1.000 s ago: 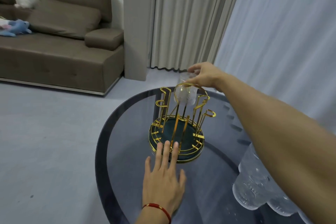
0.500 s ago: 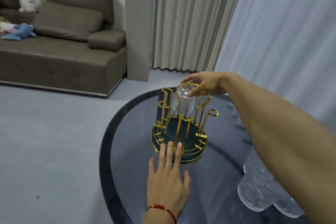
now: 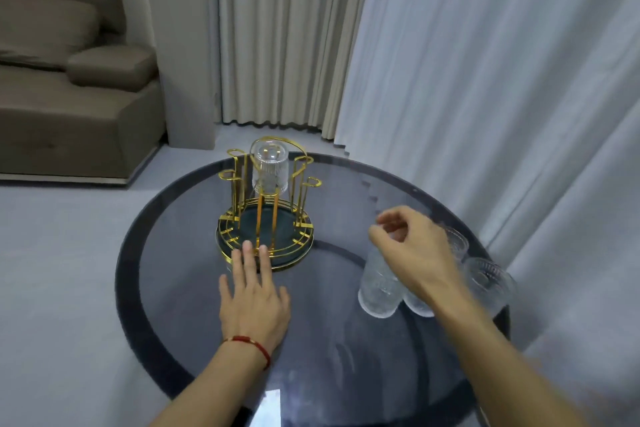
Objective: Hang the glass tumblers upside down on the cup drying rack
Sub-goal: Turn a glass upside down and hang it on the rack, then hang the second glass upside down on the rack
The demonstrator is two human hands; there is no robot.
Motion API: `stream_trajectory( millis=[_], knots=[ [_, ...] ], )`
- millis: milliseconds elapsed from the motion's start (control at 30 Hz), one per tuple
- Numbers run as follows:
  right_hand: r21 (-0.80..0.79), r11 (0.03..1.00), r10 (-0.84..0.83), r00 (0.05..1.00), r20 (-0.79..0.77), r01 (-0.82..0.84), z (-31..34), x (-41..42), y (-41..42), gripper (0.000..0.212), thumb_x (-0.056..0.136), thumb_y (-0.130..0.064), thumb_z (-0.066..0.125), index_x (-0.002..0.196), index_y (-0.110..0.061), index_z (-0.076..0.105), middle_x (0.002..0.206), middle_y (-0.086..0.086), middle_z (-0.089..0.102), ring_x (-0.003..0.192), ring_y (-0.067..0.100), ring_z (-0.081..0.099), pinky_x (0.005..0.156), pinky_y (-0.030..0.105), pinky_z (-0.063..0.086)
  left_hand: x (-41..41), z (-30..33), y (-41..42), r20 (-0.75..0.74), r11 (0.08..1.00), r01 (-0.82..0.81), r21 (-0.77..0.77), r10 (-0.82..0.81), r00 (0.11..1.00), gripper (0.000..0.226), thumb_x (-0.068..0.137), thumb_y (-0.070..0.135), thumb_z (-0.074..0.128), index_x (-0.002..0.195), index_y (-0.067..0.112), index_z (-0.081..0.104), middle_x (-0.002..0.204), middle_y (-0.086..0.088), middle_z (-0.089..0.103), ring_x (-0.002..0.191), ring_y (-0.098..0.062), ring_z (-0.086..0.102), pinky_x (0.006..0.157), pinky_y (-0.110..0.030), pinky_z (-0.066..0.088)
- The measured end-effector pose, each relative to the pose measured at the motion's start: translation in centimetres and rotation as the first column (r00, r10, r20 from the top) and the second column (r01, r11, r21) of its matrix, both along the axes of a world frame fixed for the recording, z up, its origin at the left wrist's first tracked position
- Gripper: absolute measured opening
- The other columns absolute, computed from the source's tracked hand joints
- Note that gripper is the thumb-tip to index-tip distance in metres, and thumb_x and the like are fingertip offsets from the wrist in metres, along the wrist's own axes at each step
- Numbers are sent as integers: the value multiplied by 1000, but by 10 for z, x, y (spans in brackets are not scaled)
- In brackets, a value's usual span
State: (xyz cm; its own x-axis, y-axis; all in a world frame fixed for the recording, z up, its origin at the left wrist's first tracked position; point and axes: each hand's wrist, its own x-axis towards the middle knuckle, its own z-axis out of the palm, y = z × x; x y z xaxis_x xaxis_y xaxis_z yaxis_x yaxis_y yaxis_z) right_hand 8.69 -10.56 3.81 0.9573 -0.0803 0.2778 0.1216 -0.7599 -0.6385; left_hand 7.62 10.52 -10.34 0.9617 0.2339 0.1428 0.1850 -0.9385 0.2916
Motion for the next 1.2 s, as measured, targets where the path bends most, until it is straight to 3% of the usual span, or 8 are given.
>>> stream_trajectory(
  millis=[133, 233, 433, 600, 833, 933, 1067, 1200],
  knots=[
    [-400, 895, -223, 975, -20, 197, -49, -34, -13, 74, 83, -70, 61, 136, -20, 48, 129, 8, 53, 120, 30, 53, 96, 42, 46, -16, 29, -32, 72, 998, 67, -1, -67, 995, 81, 95, 38, 43, 158, 8, 2, 166, -24, 1, 152, -42, -2, 123, -51, 16],
    [-558, 798, -232, 971, 63, 227, -64, -29, -13, 81, 87, -74, 53, 141, -14, 46, 124, 12, 59, 112, 33, 53, 92, 43, 43, -26, 38, -53, 179, 963, 234, -132, -209, 961, 69, 94, 33, 52, 155, 15, 25, 163, -15, 21, 152, -30, 10, 120, -46, 27],
    [-589, 765, -211, 965, 155, 261, -71, -22, -13, 73, 84, -71, 59, 119, -7, 61, 103, 14, 70, 97, 35, 55, 82, 46, 41, -37, 48, -76, 337, 814, 341, -471, -191, 922, 50, 91, 18, 62, 139, 15, 50, 142, -1, 50, 134, -14, 36, 105, -20, 26],
    [-635, 722, -231, 961, 154, 275, -71, -16, -16, 80, 82, -80, 46, 121, -12, 60, 118, 9, 60, 108, 30, 49, 85, 43, 36, -39, 53, -79, 286, 780, 295, -551, -155, 946, 46, 90, 16, 63, 135, 19, 53, 137, 1, 54, 131, -13, 42, 103, -23, 31],
    [-563, 802, -169, 980, 107, 199, -61, -10, -18, 86, 71, -80, 57, 125, -13, 60, 136, 4, 49, 123, 28, 42, 93, 44, 31, -39, 63, -73, 234, 690, 242, -682, -107, 966, 35, 91, 19, 64, 125, 21, 60, 124, 1, 60, 117, -14, 54, 96, -30, 45],
    [-551, 831, 19, 985, 170, 80, -59, -23, -10, 86, 63, -70, 68, 123, -10, 60, 124, 4, 61, 113, 30, 53, 91, 45, 30, -39, 70, -70, 184, 522, 229, -821, -138, 973, 43, 88, 30, 70, 128, 27, 56, 124, 1, 58, 112, -17, 59, 91, -38, 56],
    [-592, 800, 332, 893, 304, -96, -62, -38, 8, 94, 49, -57, 86, 128, -11, 62, 116, 3, 70, 103, 27, 67, 92, 45, 32, -45, 82, -61, 137, 70, 159, -985, -249, 959, 56, 72, 34, 78, 124, 29, 57, 121, -4, 64, 109, -20, 65, 77, -44, 64],
    [-538, 769, 551, 785, 283, -346, -53, -37, 18, 100, 60, -53, 89, 145, -17, 52, 134, -4, 64, 122, 22, 58, 100, 36, 32, -47, 84, -47, 103, -72, 96, -993, -114, 988, 59, 66, 35, 82, 117, 15, 62, 125, -20, 63, 116, -37, 61, 83, -57, 60]
  ],
)
